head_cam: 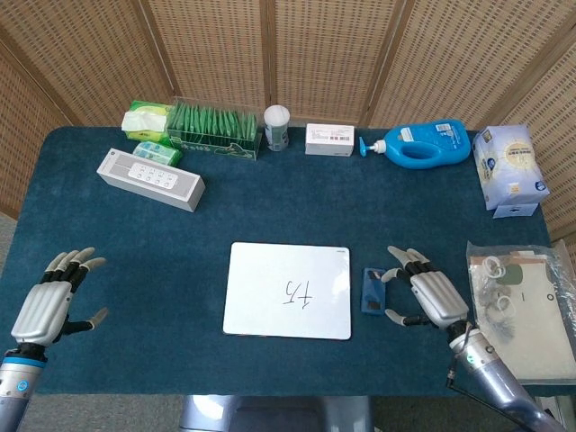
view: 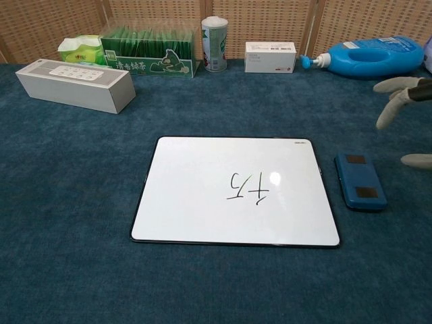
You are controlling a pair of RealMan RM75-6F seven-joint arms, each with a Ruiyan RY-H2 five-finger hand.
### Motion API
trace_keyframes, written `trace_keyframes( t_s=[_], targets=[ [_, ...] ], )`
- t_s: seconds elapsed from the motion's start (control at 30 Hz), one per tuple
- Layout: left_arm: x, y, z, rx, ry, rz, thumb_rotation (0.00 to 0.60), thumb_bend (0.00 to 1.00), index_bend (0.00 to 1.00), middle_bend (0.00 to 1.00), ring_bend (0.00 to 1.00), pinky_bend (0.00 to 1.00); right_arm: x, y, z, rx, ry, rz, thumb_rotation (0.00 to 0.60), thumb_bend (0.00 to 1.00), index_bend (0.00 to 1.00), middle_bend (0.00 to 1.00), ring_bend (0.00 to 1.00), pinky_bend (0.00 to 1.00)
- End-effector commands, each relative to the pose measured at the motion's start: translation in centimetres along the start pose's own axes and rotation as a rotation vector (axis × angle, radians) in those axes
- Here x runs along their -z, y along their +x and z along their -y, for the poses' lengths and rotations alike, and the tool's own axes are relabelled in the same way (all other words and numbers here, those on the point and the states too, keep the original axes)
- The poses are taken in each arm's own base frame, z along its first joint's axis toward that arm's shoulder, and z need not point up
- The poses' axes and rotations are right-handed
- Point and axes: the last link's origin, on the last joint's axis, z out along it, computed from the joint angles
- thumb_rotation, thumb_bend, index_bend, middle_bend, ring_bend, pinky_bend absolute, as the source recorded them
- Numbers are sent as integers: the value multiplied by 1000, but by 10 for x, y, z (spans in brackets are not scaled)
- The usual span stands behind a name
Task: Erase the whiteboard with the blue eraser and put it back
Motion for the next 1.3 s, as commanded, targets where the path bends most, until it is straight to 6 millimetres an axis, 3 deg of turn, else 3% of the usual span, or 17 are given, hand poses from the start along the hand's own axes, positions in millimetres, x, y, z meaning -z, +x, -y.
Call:
trace_keyframes(
  t_s=[0.03,0.23,0.5,1.3],
  targets=[
    [0,0,0,0,0,0,600,323,188,117,38,0,-17,-5,9,-23,-1,58,442,245,296,0,0,0],
    [-1,-1,-1,4,-3,5,600,323,189,117,38,0,-37,-10,18,-34,5,116,346,239,292,0,0,0],
    [0,-1,2,4,5,4,600,324,189,117,38,0,-63,-17,26,96,39,117,334,237,325,0,0,0],
    [6,-2,6,13,7,3,600,323,189,116,38,0,-80,-38,25,232,29,181,334,236,360,0,0,0]
  ],
)
